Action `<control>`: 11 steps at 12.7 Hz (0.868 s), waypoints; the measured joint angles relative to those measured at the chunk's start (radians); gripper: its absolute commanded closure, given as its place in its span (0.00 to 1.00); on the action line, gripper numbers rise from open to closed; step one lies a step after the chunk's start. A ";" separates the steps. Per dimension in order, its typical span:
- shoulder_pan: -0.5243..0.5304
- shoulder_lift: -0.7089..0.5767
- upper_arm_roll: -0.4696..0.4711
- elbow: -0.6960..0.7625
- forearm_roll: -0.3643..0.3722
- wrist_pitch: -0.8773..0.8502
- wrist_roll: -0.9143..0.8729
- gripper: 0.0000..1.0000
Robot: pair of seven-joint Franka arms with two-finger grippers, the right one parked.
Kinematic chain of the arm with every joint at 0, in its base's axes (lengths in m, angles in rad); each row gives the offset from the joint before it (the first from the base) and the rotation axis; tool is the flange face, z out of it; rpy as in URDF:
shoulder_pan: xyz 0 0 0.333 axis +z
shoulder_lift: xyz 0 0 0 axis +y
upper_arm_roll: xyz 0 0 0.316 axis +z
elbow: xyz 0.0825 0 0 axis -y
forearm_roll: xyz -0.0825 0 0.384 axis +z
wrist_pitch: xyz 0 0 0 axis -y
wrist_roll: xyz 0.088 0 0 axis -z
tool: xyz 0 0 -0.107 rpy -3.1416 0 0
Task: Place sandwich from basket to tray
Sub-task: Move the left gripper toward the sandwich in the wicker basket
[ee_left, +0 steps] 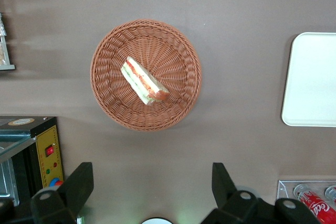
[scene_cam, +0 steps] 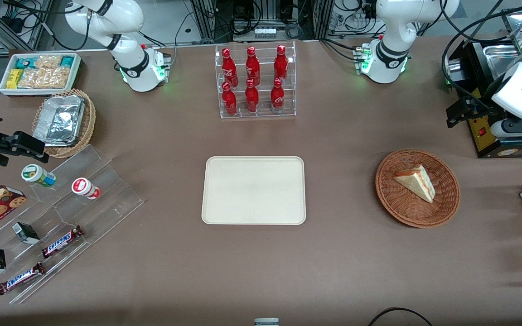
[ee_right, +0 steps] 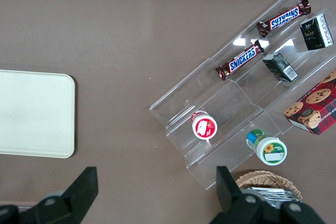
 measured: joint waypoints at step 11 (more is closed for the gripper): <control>0.014 0.062 0.039 -0.004 -0.018 0.016 -0.023 0.00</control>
